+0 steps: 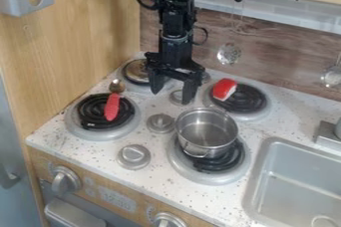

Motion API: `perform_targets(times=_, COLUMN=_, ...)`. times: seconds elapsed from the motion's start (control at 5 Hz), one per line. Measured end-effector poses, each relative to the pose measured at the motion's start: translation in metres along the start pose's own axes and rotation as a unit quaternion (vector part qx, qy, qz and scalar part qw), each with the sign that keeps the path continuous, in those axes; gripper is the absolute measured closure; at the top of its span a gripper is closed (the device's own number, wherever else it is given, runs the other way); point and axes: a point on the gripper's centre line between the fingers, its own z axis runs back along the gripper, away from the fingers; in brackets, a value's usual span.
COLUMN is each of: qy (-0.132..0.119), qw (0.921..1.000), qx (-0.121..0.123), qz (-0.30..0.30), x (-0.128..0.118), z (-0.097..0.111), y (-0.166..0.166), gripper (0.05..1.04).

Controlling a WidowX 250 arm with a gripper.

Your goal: Put the lid on the cooking pot

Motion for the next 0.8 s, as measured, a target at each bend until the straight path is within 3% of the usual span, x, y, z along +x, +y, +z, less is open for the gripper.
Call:
perform_targets(times=0.2, qy=0.028, qw=0.9996, qx=-0.002, qz=0.000, x=-0.009, z=-0.020, y=-0.001, gripper=0.085)
perform_targets(times=0.4, qy=0.028, qw=0.9993, qx=0.024, qz=0.008, x=0.001, z=-0.017, y=0.010, gripper=0.085)
perform_targets(times=0.6, qy=0.012, qw=0.9985, qx=0.047, qz=0.026, x=0.014, z=-0.016, y=0.034, gripper=0.085)
perform_targets(times=0.8, qy=-0.026, qw=0.9966, qx=0.062, qz=0.047, x=0.025, z=-0.008, y=0.058, gripper=0.085)
